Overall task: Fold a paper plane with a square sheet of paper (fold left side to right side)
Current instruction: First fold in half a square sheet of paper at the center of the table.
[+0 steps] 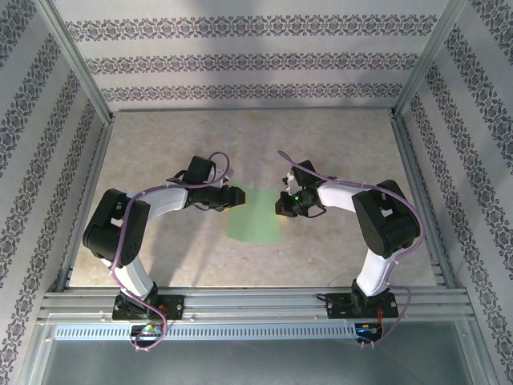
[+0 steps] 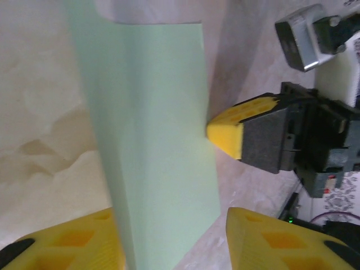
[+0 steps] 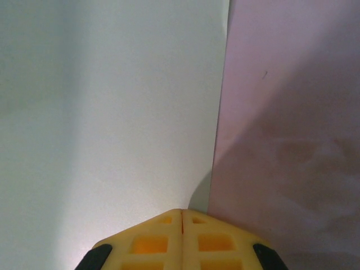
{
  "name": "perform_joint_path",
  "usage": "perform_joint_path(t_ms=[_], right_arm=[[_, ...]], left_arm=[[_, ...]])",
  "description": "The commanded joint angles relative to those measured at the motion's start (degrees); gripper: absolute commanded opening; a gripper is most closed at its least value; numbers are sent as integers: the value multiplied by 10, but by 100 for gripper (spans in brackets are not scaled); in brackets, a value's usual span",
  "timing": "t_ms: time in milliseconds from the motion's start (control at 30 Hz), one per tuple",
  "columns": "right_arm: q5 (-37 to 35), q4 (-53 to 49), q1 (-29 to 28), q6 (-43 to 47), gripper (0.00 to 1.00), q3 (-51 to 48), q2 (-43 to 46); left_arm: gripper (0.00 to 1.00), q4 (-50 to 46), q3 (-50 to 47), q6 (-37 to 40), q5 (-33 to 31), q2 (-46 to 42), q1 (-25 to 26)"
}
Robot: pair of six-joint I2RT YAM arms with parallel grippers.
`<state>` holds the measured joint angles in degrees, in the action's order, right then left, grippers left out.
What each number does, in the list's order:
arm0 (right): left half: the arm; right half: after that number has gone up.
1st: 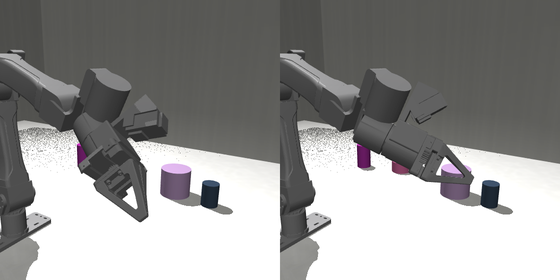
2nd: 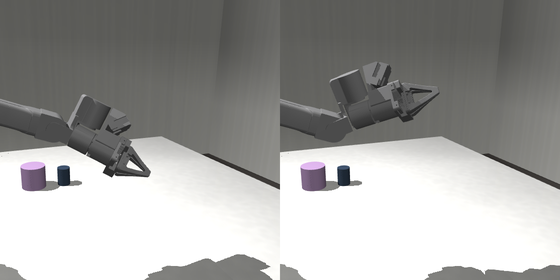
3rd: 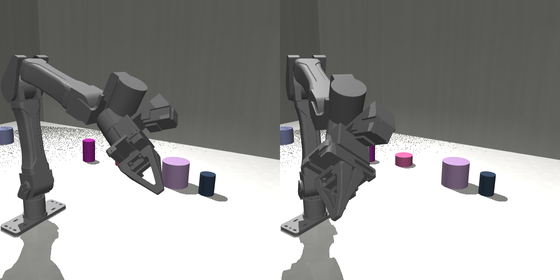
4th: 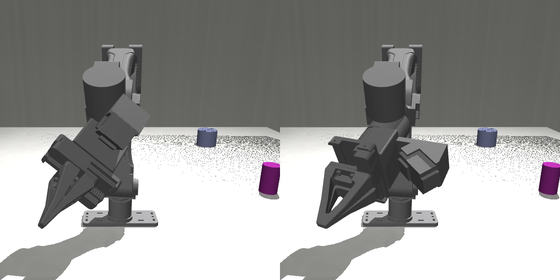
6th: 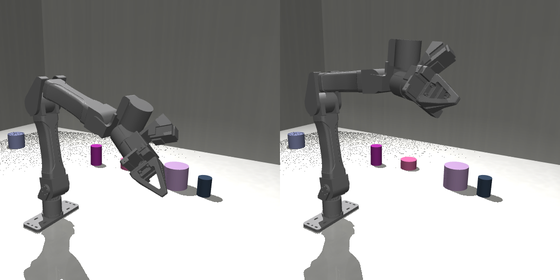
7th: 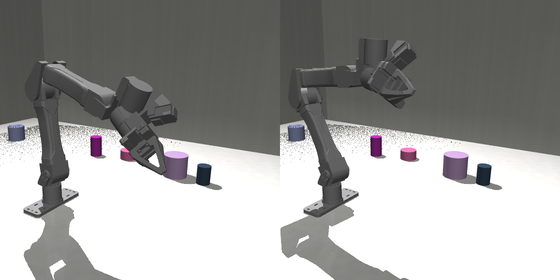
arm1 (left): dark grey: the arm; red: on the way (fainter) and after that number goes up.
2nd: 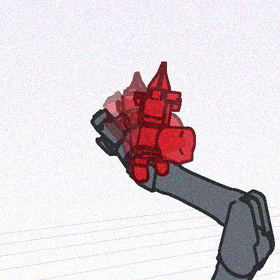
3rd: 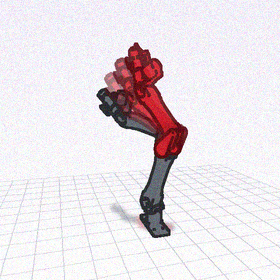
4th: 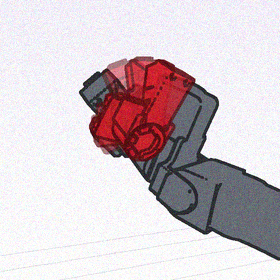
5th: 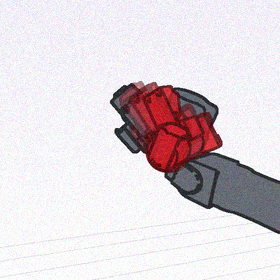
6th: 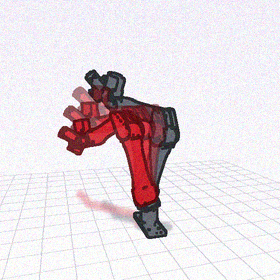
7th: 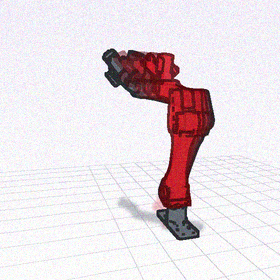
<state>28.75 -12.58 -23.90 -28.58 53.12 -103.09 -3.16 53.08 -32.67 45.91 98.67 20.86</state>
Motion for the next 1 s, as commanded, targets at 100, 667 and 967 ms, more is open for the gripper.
perform_joint_path(t_ms=[100, 667, 967], right_arm=[[-40, -37, -8, 14, 2, -6, -32], [-20, -13, -13, 5, 4, -8, -26], [-12, 1, -14, -3, 4, -10, -10]], left_arm=[[54, 32, 24, -27, 35, -8, -1], [60, 53, 80, -40, 43, 62, 48], [44, 30, 92, -23, 21, 85, 52]])
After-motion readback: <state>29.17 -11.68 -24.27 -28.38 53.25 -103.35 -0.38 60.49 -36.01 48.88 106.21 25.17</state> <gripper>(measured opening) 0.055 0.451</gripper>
